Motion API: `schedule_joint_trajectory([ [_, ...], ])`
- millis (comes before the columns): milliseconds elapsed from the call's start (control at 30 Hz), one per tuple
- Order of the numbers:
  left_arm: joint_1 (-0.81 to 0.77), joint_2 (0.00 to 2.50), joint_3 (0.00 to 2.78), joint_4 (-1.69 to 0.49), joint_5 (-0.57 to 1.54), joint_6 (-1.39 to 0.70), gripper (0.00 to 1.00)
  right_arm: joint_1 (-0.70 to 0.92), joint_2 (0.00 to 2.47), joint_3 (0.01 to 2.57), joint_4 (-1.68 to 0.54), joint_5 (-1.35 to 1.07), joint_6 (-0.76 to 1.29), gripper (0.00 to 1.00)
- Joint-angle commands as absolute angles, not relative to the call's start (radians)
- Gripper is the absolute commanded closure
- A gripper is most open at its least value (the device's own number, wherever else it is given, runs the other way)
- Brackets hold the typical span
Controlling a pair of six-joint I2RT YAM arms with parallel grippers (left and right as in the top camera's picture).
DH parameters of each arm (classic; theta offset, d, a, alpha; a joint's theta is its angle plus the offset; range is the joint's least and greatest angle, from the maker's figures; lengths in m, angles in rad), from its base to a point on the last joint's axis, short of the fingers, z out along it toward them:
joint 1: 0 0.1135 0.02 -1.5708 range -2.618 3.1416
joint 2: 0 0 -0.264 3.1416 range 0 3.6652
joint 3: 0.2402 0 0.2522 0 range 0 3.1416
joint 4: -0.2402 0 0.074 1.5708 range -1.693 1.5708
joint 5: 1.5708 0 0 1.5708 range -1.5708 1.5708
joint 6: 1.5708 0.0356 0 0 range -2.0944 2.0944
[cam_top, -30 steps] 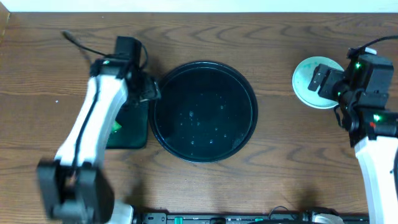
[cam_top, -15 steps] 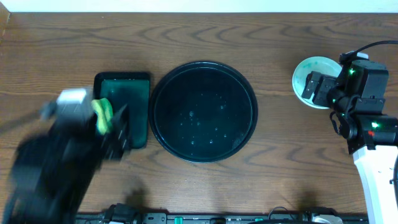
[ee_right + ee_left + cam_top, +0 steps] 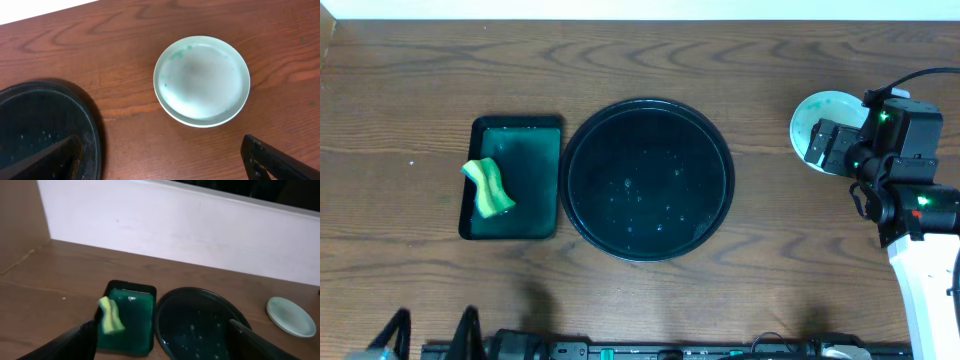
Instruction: Clean dirty plates on tray and stack at the side
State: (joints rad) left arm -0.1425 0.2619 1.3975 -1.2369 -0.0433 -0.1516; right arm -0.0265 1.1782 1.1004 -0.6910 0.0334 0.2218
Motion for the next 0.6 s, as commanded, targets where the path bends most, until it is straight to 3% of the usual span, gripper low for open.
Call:
schedule_joint_trajectory([
  [0,-0.147,0.234,1.398,-1.252,-0.081,-0.134,0.19,-0.019,1.172,1.105,-0.694,0.036,0.208,0.01],
  [567,-0.147,0.234,1.362,-1.257,-0.083,-0.135,0.19,-0.019,1.172,1.105,-0.701,0.036,0.208,0.01],
])
